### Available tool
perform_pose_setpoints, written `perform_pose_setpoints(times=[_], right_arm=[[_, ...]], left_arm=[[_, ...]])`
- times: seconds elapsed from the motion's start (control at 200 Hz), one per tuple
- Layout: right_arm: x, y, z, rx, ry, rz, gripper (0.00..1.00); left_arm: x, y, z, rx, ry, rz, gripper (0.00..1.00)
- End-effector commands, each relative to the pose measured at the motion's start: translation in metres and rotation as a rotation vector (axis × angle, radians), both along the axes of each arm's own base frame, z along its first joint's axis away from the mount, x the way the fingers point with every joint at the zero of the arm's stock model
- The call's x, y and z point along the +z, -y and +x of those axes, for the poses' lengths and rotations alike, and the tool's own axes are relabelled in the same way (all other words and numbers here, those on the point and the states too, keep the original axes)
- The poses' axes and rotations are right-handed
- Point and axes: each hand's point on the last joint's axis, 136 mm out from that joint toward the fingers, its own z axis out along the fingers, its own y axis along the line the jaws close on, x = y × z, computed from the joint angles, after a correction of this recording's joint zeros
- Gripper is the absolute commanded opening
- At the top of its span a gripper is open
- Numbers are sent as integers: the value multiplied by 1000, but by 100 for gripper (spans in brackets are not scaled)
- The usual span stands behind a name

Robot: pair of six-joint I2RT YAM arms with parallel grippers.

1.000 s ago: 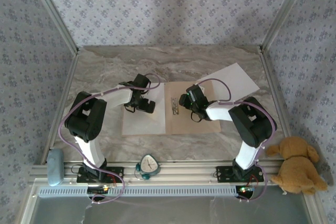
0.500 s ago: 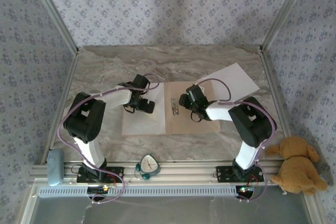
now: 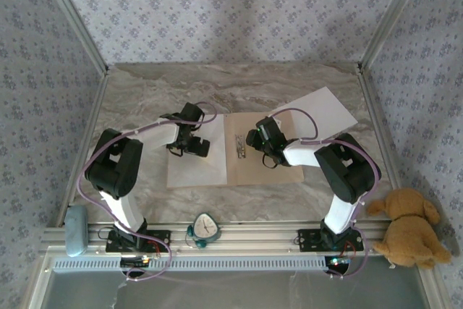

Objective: Put the files into the folder

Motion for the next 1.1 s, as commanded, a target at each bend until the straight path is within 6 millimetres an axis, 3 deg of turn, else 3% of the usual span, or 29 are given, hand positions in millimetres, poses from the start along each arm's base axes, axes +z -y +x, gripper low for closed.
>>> perform_pose_setpoints(times=[0.0, 0.505, 0.78, 1.094], right_arm=[[-41, 11, -29, 15, -151, -81, 54], [-40, 6, -30, 27, -151, -55, 54], [-34, -13, -33, 74, -143, 1, 54], [-24, -47, -43, 149, -131, 49, 53]], left_arm=[[21, 8, 4, -12, 23, -29, 100], [57, 28, -2, 14, 97, -61, 99], [75, 39, -14, 67, 129, -182, 98], [72, 39, -23, 135, 122, -226, 89]])
